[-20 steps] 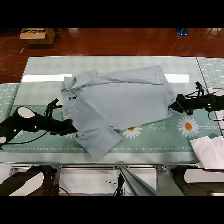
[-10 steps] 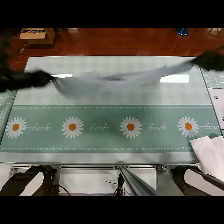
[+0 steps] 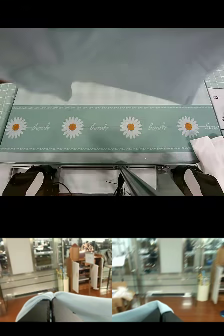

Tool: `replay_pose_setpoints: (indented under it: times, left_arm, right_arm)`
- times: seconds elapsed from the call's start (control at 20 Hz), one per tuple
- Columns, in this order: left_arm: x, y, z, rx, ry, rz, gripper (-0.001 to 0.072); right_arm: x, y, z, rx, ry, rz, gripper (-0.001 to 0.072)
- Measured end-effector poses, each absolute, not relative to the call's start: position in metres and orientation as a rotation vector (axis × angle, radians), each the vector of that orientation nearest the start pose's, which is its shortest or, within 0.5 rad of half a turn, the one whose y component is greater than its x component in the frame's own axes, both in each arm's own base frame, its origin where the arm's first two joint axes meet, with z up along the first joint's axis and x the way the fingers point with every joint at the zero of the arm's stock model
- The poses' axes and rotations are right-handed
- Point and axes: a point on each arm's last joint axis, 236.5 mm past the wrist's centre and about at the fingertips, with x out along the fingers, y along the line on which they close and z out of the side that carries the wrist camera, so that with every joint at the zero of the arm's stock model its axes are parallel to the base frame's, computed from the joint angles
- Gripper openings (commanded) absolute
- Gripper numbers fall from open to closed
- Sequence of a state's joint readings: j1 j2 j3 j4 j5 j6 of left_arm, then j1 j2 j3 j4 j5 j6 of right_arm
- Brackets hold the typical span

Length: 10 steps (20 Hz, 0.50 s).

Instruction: Fold the shirts.

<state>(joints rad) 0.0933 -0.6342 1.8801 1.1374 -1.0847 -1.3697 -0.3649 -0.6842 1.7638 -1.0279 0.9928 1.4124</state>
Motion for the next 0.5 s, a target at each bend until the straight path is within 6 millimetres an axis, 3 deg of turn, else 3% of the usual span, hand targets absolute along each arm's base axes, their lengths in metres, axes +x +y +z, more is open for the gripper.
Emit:
replay_pose_setpoints:
  times: [0.15,0.3,0.4,0.5]
  left_arm:
    - [0.135,-0.071,0.542,0.039,-0.159,-0.266,0.0015]
    - [0.111,-0.067,0.524,0.022,-0.086,-0.236,0.0014]
    - [0.106,-0.065,0.504,0.003,-0.001,-0.223,0.0015]
    - [0.114,-0.059,0.474,-0.007,0.138,-0.197,0.0015]
  right_arm:
    - [0.198,0.025,0.519,0.084,-0.104,0.050,0.0023]
    - [0.173,0.022,0.495,0.070,-0.018,-0.011,0.0023]
    - [0.166,0.016,0.470,0.069,0.086,-0.046,0.0023]
    - [0.169,0.008,0.433,0.067,0.248,-0.073,0.0022]
